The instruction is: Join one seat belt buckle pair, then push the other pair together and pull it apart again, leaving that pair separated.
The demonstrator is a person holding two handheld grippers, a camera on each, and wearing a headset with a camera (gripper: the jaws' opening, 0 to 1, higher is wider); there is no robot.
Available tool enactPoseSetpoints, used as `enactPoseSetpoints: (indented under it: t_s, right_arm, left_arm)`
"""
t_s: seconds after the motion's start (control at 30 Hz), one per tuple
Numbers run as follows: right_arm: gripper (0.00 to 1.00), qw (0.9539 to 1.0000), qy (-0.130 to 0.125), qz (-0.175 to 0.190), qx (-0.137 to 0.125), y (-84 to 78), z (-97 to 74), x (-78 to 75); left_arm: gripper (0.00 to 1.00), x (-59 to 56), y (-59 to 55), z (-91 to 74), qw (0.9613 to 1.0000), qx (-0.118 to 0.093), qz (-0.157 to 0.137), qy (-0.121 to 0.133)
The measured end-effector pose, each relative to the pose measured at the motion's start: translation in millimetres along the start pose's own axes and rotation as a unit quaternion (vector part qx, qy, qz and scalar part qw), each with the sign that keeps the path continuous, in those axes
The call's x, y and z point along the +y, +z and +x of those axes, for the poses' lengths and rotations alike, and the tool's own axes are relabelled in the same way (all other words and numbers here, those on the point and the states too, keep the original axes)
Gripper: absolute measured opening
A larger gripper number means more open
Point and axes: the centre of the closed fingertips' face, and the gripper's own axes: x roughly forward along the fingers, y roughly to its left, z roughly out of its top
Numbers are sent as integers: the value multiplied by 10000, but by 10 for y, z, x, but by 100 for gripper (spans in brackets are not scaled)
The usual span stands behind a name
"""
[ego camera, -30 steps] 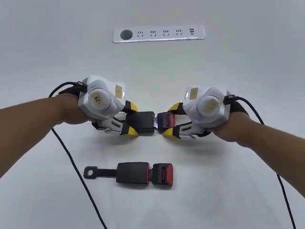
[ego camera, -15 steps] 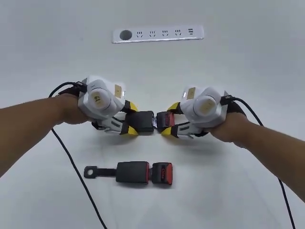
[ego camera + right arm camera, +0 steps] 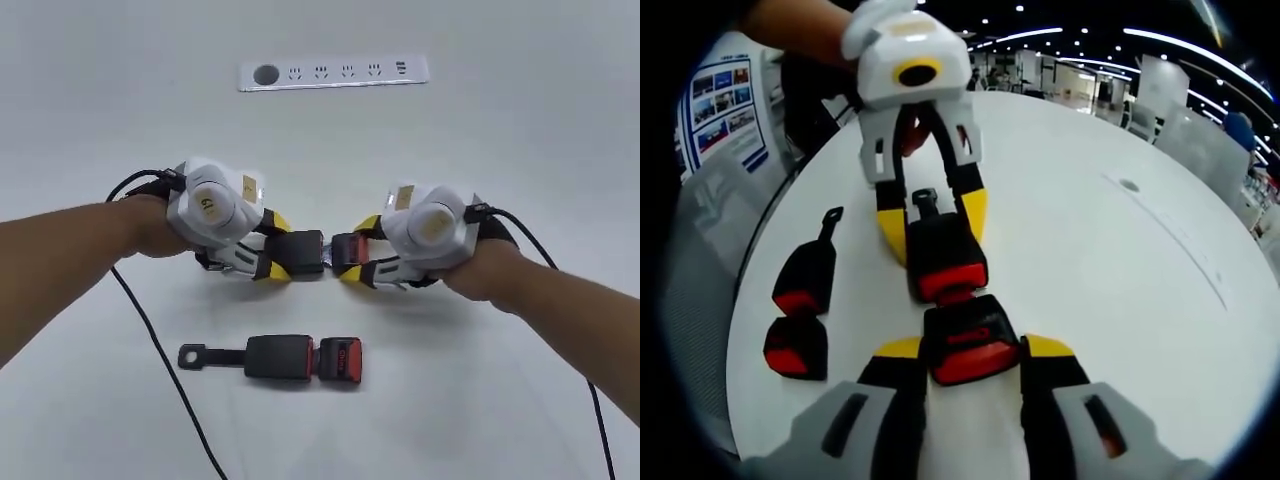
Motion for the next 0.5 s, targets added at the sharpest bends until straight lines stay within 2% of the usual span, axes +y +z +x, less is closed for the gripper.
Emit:
enactPoseSetpoints:
  t_s: [0.1, 0.5]
  right_arm:
    - [36, 10000, -8, 9, 40, -48, -27, -21]
    - [36, 9999, -9, -78, -131, -115, -90, -24]
  left_arm:
    - [34, -1, 1, 0, 10000, -16, 8, -10]
    - [34, 2, 4, 4, 10000, -58, 10, -21]
